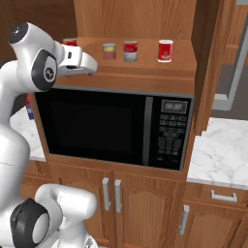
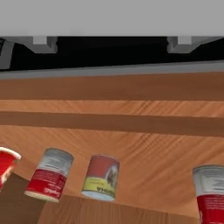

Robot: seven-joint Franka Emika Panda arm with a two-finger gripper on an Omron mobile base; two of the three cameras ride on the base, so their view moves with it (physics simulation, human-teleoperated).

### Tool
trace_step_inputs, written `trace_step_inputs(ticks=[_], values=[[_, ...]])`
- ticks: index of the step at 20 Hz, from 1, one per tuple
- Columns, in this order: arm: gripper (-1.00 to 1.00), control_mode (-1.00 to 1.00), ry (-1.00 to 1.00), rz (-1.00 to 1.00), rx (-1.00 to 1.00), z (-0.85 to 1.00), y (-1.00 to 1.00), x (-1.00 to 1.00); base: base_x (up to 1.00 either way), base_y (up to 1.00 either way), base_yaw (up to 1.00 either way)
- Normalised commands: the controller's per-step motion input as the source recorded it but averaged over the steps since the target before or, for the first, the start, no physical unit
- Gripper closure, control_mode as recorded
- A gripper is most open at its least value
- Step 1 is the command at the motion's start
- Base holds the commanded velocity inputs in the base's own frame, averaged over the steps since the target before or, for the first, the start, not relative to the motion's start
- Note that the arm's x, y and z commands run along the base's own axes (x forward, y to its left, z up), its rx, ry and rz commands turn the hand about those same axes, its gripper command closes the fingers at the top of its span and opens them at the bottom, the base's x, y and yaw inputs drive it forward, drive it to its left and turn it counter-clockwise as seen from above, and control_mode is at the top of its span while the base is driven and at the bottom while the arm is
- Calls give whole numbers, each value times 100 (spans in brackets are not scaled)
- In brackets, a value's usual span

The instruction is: Stack two cans on top of the other two cans in the cabinet.

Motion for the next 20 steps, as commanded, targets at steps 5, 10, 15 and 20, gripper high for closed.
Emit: trace_step_inputs(ticks=[5,10,15,20], values=[[-100,-100,-21,0,0,19,-18,5,0,0,0],[-100,-100,-12,0,0,22,-9,14,0,0,0],[-100,-100,6,0,0,32,-7,22,0,0,0],[-100,-100,4,0,0,8,-14,27,0,0,0]])
